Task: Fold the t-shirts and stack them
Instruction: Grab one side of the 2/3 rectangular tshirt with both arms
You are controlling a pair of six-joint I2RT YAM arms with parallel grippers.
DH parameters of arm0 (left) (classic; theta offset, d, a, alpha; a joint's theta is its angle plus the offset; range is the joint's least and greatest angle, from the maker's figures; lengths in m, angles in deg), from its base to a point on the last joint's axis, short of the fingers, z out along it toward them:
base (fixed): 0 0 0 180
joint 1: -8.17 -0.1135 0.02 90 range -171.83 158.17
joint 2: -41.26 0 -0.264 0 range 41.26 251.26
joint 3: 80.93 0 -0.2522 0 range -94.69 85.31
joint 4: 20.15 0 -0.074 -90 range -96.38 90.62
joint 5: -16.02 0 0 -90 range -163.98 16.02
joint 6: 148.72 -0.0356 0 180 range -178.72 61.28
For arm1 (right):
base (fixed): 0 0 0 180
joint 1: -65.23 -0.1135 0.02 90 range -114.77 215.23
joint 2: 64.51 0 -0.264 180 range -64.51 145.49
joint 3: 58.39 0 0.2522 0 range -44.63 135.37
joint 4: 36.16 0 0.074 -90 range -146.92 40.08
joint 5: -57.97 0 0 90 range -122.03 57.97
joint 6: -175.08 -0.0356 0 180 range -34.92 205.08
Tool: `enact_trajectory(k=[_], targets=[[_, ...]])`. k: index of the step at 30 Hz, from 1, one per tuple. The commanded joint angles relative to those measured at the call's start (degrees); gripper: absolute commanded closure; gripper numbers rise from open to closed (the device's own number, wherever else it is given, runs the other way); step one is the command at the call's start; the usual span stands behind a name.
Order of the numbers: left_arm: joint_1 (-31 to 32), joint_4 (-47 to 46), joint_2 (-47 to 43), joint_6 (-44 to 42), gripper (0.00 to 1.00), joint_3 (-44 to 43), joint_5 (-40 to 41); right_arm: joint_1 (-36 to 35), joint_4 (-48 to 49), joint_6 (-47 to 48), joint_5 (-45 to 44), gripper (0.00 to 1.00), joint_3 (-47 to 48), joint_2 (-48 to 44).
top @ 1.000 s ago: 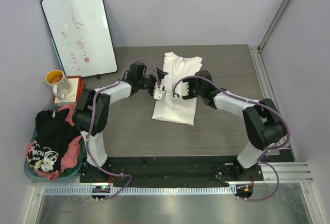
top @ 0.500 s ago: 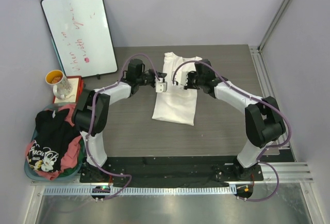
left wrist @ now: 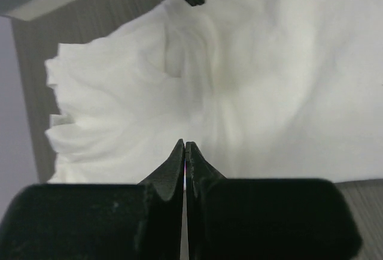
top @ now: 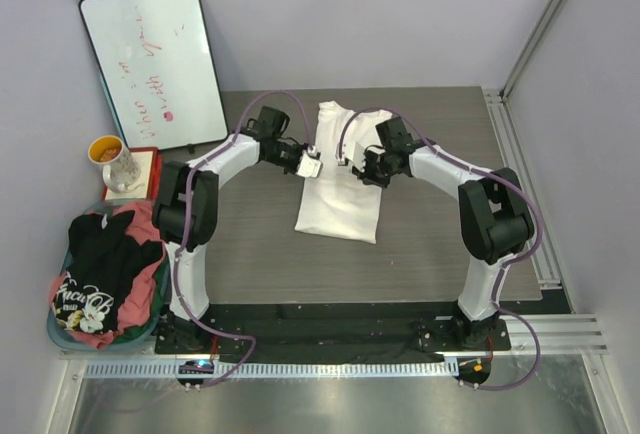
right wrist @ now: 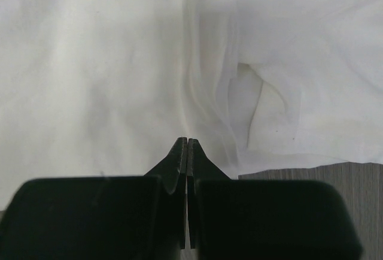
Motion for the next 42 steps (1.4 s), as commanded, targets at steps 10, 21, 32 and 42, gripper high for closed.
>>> enact_trajectory(k=[10,21,32,42], targets=[[-0.4,13.1,6.7,-7.3,1.00,-5.7,2.3,1.9,6.1,-0.8,-1.8,0.99,5.7,5.0],[1.5,-18.9,7.1,3.4,1.00,6.2,13.0,2.1,12.3,-0.7,-4.8,0.99,3.0,4.9],[1.2,-40.4,-3.1,16.0,0.63,16.3,15.6,2.1,12.3,-0.7,-6.7,0.59,-1.2,-3.4],[0.1,-11.5,-18.9,-0.3,0.41,22.5,8.1,-2.1,-4.4,4.2,-1.8,0.41,-7.2,-18.0]])
